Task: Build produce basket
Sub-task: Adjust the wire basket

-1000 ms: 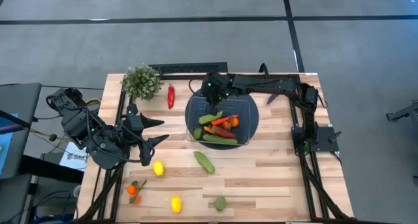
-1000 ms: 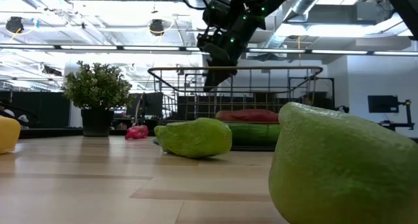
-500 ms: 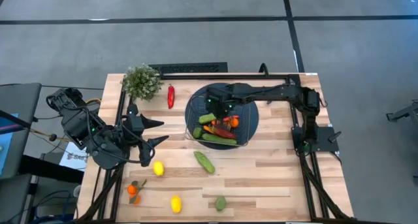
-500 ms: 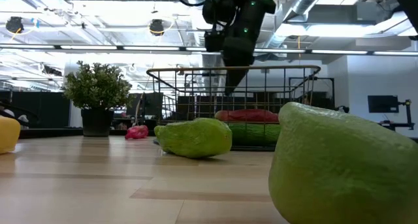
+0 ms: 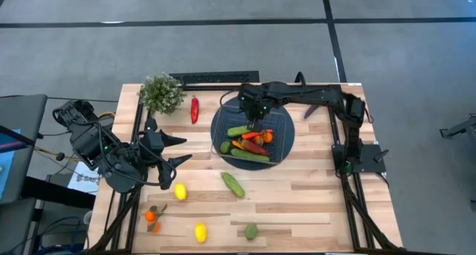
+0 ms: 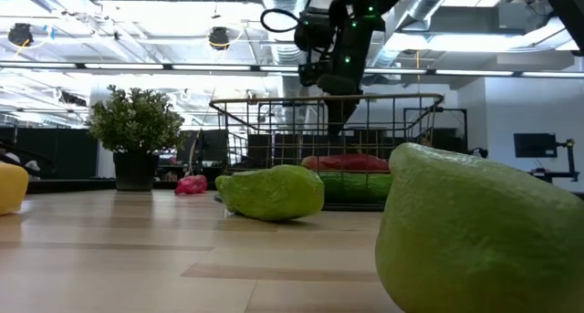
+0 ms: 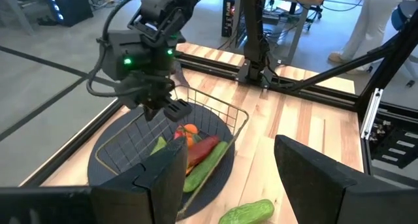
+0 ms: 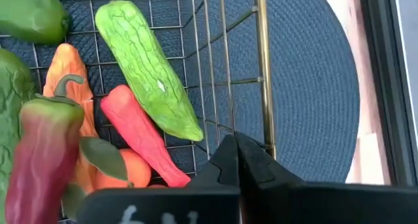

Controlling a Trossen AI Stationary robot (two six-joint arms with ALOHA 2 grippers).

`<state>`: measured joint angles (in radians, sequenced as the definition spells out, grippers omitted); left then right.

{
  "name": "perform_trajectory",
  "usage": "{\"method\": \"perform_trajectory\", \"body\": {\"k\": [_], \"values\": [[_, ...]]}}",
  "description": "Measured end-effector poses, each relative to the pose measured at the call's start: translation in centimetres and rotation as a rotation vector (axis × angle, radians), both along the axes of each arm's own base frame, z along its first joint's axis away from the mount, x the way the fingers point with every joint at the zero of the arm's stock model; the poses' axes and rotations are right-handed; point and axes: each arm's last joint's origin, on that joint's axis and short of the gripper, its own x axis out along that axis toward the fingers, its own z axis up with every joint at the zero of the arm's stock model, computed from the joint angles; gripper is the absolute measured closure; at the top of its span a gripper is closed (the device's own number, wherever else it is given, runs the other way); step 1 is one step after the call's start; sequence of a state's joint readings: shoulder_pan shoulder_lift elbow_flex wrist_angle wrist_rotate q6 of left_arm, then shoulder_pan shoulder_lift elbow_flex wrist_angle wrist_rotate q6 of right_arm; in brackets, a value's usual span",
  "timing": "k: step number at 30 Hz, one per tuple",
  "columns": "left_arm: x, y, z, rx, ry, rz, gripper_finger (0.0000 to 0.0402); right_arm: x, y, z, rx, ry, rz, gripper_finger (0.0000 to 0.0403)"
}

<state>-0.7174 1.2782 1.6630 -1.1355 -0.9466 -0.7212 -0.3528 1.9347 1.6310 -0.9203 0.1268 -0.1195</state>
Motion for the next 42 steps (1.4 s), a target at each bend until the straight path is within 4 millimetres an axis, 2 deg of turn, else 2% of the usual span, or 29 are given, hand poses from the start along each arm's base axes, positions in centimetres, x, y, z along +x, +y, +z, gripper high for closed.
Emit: {"method": "perform_trajectory", "body": {"k": [8,12,15,18,22,25,33,42], "values": [[0.0,0.0,0.0,0.001,0.001,0.000,0.0184,-0.9,-2.1,0.0,-0.014,0.014,-0.014,0.0399],[0.0,0.0,0.0,0.001,0.001,-0.001,0.0184,-1.2,-2.4,-0.1,0.012,0.022,-0.048,0.0400],[0.0,0.0,0.0,0.001,0.002,-0.001,0.0184,-1.2,-1.0,-0.3,0.124,0.034,-0.048,0.0400],[0.0,0.0,0.0,0.005,0.006,-0.001,0.0184,-0.9,1.6,-0.4,0.187,0.089,0.021,0.0401],[-0.1,0.1,-0.1,0.011,0.014,-0.002,0.0184,-0.4,4.6,-0.5,0.170,0.144,0.090,0.0401],[-0.1,0.1,-0.1,0.010,0.015,0.000,0.0184,-0.8,5.2,-0.6,0.139,0.212,0.097,0.0401],[-0.1,0.1,-0.1,0.008,0.015,0.000,0.0184,-2.8,3.2,-1.9,0.115,0.367,0.019,0.0402],[-0.1,0.1,-0.1,0.003,0.013,0.002,0.0184,-3.9,0.3,-1.9,0.096,0.376,-0.015,0.0402]]}}
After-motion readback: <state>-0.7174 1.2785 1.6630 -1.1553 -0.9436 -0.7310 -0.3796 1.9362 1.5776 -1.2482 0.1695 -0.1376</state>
